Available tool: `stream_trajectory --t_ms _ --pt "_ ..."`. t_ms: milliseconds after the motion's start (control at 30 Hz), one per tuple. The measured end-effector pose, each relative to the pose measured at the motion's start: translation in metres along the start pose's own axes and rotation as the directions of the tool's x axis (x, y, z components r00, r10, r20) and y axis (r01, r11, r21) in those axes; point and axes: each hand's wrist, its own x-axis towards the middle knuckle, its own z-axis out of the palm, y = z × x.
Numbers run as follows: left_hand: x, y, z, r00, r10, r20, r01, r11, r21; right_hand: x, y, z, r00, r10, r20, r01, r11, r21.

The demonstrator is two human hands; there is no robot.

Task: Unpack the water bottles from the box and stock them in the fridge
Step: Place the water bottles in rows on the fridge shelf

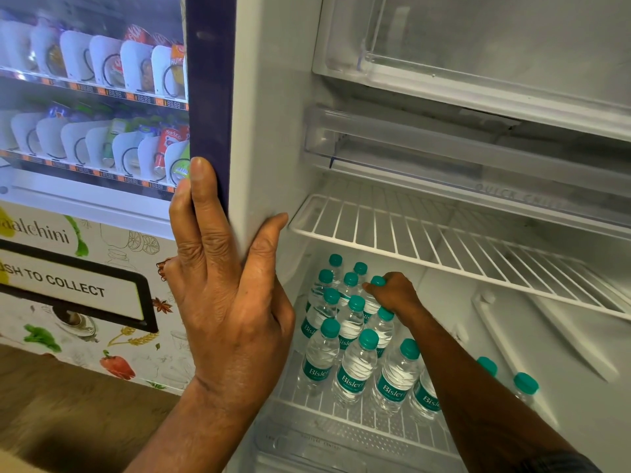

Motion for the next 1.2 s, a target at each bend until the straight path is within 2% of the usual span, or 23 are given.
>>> stream_trajectory --t_ms 433,1200 --pt "0.000 0.000 0.000 1.000 0.009 -0.014 -0.009 1.000 -0.007 0.007 0.001 0.014 0.998 0.045 -0.047 -0.045 0.999 -0.002" --pt "0.000 0.000 0.000 1.000 0.010 -0.011 -0.011 1.000 -0.021 0.003 0.000 0.008 0.998 0.061 -0.029 -0.060 0.998 0.036"
